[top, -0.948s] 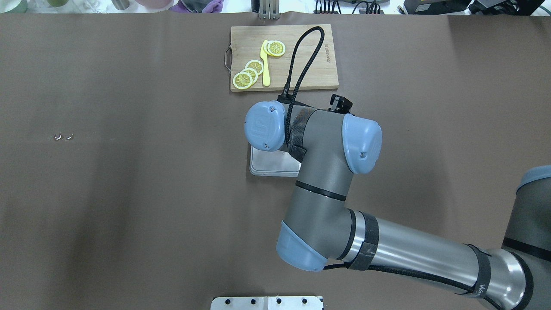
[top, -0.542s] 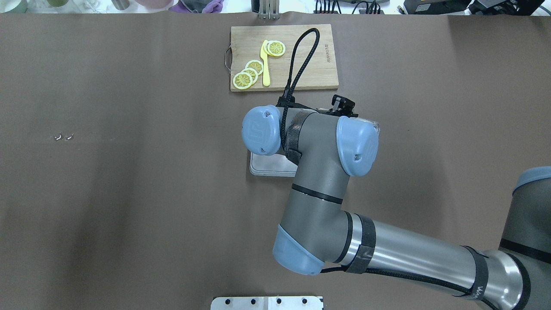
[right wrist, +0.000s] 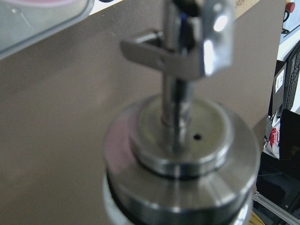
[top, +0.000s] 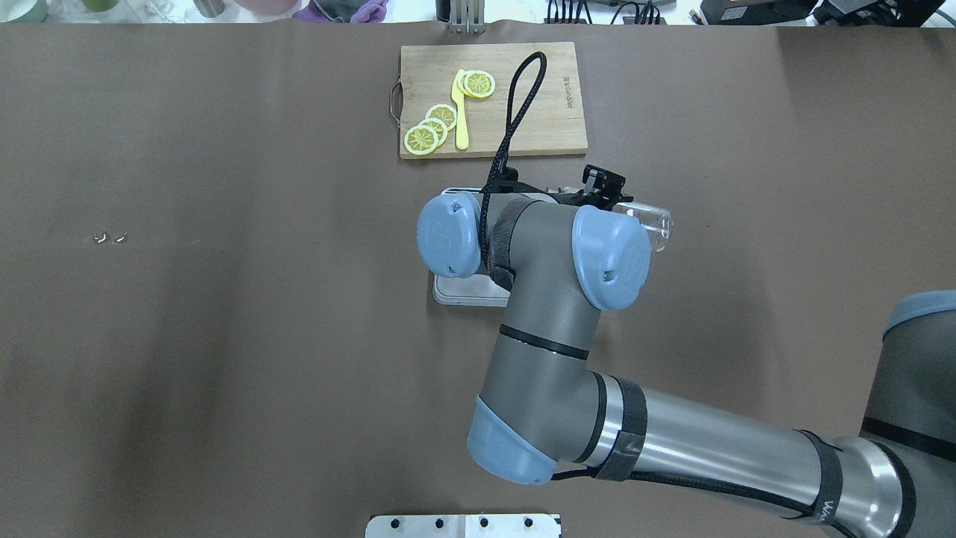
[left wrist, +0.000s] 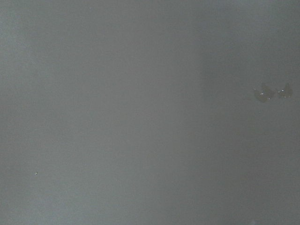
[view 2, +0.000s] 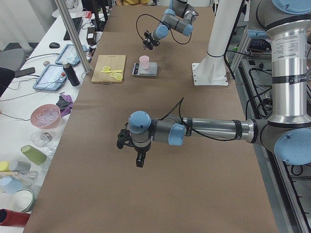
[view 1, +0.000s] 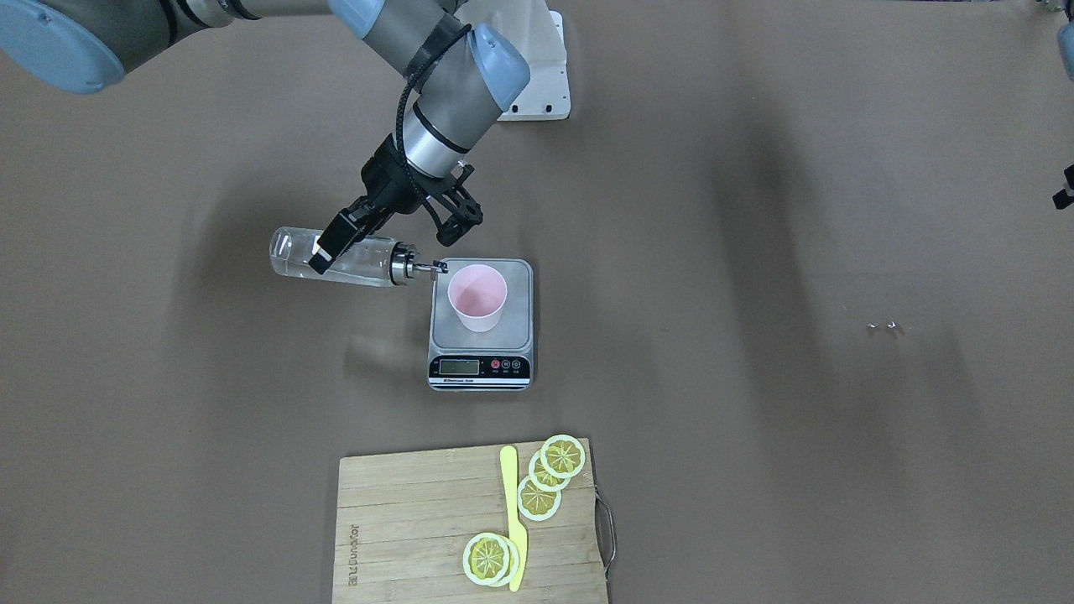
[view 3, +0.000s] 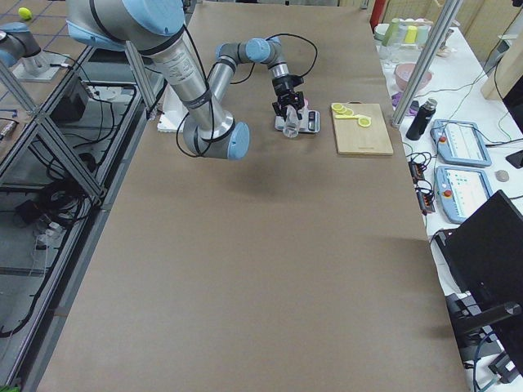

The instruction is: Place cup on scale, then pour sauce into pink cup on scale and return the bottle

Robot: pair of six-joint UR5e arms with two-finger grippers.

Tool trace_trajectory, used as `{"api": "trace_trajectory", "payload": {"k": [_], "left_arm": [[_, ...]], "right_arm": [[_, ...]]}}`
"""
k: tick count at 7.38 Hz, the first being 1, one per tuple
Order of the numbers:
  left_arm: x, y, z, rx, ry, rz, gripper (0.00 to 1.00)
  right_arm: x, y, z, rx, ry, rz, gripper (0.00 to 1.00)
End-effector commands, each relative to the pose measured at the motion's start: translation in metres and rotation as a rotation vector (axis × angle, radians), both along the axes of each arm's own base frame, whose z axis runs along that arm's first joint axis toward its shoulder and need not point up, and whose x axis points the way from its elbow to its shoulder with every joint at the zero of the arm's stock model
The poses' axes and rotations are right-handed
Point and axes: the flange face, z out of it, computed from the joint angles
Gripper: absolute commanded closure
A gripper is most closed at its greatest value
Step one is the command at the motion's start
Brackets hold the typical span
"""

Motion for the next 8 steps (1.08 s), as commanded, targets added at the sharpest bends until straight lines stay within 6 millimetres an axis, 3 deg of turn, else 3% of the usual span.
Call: {"api": "trace_trajectory", "payload": {"k": [1,8], "left_arm": [[0.000,0.000,0.000,-0.001,0.000,0.000,0.02],[0.001,-0.001,-0.002,0.004,0.000,0.002,0.02]], "right_arm": [[-0.003,0.006,-0.004,0.010,0.042,0.006,0.48],[-0.016,0.019,-0.004,0.047,0.109,0.008,0.48]]}}
